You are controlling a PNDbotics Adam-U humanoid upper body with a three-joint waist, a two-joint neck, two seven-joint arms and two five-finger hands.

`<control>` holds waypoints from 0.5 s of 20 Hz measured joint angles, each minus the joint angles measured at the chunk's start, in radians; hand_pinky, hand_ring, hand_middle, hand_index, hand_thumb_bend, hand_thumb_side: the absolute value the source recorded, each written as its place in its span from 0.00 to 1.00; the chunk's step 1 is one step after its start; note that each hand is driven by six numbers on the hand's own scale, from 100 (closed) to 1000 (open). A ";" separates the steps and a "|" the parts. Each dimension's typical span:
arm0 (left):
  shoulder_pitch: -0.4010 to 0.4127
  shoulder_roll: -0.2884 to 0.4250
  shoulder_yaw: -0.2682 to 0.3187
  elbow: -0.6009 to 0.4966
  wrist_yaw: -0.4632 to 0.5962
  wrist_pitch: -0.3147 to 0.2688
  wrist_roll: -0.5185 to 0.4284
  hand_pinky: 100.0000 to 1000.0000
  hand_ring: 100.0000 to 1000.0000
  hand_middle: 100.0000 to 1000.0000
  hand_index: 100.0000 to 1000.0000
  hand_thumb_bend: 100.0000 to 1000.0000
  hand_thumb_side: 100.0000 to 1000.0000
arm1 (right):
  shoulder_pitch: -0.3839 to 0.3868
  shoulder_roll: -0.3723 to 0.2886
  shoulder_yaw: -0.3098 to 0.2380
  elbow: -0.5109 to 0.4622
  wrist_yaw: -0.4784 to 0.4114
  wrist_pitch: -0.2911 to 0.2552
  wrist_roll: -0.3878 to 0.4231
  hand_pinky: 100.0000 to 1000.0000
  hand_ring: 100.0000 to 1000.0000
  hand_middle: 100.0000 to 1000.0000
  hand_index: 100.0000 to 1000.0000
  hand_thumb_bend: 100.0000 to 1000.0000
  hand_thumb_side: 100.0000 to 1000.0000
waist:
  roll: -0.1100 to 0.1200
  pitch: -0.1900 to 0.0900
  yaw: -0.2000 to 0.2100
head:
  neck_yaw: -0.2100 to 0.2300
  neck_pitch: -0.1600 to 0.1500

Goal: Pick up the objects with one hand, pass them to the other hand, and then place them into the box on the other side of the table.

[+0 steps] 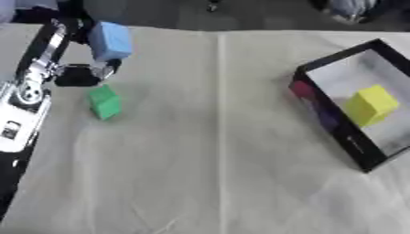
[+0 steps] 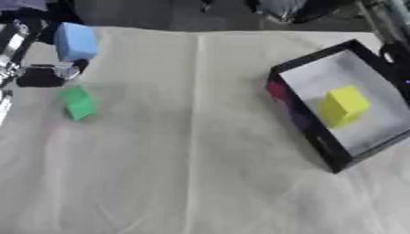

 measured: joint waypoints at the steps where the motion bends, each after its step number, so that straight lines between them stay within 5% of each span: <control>1: 0.003 -0.013 0.000 -0.002 -0.002 0.002 0.006 0.70 0.54 0.41 0.43 0.00 0.00 | -0.006 0.013 0.011 0.009 0.018 -0.016 0.021 0.91 0.83 0.87 0.97 0.16 0.14 | 0.000 -0.001 0.001 | -0.001 0.000; 10: 0.039 -0.089 -0.011 -0.024 -0.008 0.016 0.062 0.70 0.54 0.40 0.43 0.00 0.00 | -0.024 0.101 0.080 0.070 0.147 -0.109 0.128 0.91 0.83 0.87 0.97 0.20 0.16 | 0.000 -0.003 0.003 | -0.019 0.000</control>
